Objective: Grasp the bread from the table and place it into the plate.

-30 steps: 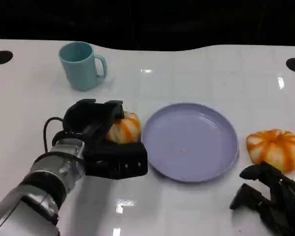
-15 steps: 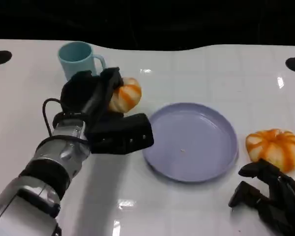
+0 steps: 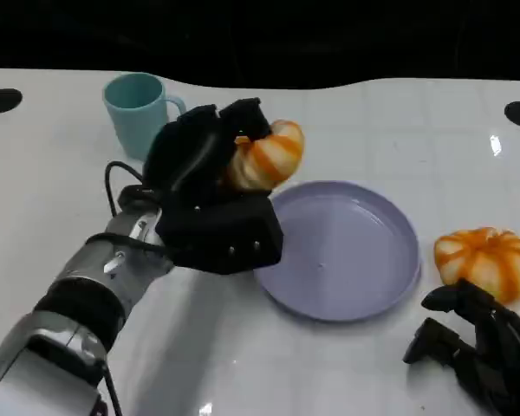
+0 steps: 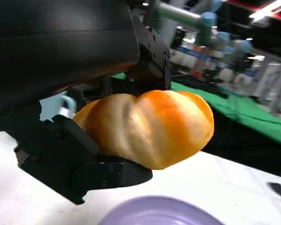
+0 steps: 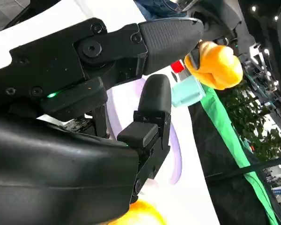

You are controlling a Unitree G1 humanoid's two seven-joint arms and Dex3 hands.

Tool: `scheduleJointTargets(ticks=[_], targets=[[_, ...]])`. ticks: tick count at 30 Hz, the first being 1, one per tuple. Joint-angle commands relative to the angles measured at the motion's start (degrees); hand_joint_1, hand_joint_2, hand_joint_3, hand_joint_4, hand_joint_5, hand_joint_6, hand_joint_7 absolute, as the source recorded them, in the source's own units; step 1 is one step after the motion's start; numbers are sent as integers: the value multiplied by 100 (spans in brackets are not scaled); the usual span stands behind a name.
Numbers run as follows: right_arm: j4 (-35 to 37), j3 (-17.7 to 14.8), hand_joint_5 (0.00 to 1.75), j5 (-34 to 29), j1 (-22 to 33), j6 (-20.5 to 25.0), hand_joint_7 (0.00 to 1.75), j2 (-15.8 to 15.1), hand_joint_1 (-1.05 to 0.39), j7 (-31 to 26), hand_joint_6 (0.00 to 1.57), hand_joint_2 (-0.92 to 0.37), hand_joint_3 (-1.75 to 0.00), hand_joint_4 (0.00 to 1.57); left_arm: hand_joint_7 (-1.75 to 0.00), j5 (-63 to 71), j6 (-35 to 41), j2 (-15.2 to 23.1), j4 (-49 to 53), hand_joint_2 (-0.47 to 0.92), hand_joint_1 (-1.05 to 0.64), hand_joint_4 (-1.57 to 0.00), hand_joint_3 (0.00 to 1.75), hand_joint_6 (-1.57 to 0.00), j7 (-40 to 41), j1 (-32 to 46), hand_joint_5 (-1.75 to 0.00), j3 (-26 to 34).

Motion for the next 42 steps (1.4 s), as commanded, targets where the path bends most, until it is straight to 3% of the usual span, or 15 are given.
scheduleJointTargets(ticks=[1, 9, 13, 25, 26, 28, 30, 31, 33, 34, 36, 42], targets=[[18, -36, 146, -20, 57, 76, 116, -92, -52, -86, 61, -92, -22, 67, -175, 54, -283, -63, 172, 45, -11, -90, 128, -70, -234, -261, -175, -95], [3, -22, 146, -29, 67, 63, 117, -94, -53, -105, 61, -92, -22, 67, -175, 76, -360, -82, 261, 44, -12, -89, 129, -71, -241, -318, -175, -110], [51, -41, 147, 21, 63, 9, 117, -78, -50, 6, 61, -92, -23, 68, -175, 254, -113, -523, 497, 50, -17, -90, 125, -73, -787, -687, -175, -412], [18, -15, 147, 1, 79, 3, 117, -68, -50, 17, 60, -92, -24, 67, -175, 230, 233, -678, 818, 52, -13, -87, 116, -68, -1452, -885, -175, -453], [4, -9, 148, -16, 86, -9, 118, -61, -51, -10, 60, -92, -24, 68, -128, 169, 250, -686, 838, 60, -16, -79, 92, -75, -1609, -896, -175, -414], [-6, -12, 148, -18, 95, -21, 118, -43, -51, -39, 61, -92, -23, 68, -97, 83, 357, -687, 855, 68, -18, -75, 73, -82, -2009, -942, -175, -373], [-1, -19, 148, -13, 99, -46, 118, -28, -50, -50, 61, -92, -24, 68, -37, 69, 478, -669, 836, 86, -31, -57, 40, -67, -2359, -990, -115, -378], [-20, -7, 148, -55, 113, -82, 118, -21, -50, -108, 61, -92, -24, 68, -27, 105, 523, -653, 819, 89, -33, -55, 34, -66, -2470, -1009, -103, -407], [-60, 2, 148, -47, 129, -55, 118, -12, -51, -132, 61, -92, -23, 69, -7, 209, 593, -619, 789, 91, -49, -47, 36, -54, -2629, -1048, -53, -488], [-49, 0, 148, -29, 121, -39, 118, -19, -51, -110, 61, -92, -23, 68, -3, 216, 608, -600, 779, 92, -52, -46, 37, -51, -2761, -1066, -43, -501], [-34, -4, 148, -3, 110, -11, 118, -29, -52, -82, 61, -92, -23, 68, -1, 178, 611, -577, 757, 92, -76, -30, 48, -33, -2946, -1076, -26, -482], [26, -17, 148, 13, 87, -55, 118, -33, -51, -24, 60, -92, -24, 67, 0, 164, 639, -546, 712, 92, -94, -16, 65, -19, -3169, -1081, -16, -464]])
